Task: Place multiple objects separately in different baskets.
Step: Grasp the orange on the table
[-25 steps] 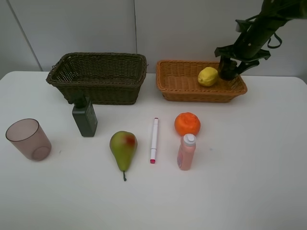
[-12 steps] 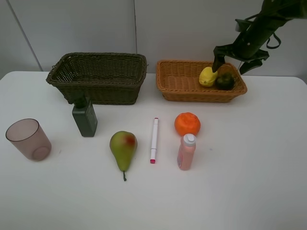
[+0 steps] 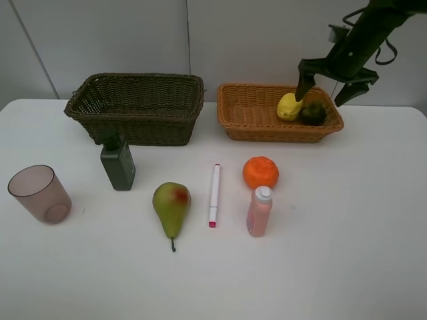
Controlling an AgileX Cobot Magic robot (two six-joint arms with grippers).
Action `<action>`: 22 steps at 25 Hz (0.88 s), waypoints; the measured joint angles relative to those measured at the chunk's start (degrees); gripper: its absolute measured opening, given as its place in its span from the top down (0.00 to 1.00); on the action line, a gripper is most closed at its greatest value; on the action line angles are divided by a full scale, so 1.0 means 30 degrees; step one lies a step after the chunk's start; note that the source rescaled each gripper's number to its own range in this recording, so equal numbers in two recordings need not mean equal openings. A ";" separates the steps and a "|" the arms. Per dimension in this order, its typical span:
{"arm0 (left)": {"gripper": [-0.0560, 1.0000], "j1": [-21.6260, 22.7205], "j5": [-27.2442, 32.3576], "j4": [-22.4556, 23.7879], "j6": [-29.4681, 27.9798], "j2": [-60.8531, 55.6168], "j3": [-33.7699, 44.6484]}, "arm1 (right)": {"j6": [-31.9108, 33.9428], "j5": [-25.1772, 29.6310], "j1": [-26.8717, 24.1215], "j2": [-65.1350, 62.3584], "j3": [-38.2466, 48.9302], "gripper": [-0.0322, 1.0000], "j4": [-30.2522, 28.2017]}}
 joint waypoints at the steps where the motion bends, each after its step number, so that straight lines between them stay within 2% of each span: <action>1: 0.00 0.0000 0.0000 0.0000 0.0000 0.0000 0.0000 | 0.0000 0.0223 0.0188 -0.0223 0.0000 0.03 0.0068; 9: 0.00 0.0000 0.0000 0.0000 0.0000 0.0000 0.0000 | 0.0184 0.1853 0.2719 -0.0899 0.0124 0.03 -0.0416; 22: 0.00 0.0000 0.0000 0.0000 0.0000 0.0000 0.0000 | 0.0615 0.2338 0.5017 -0.0899 0.0590 0.03 -0.0749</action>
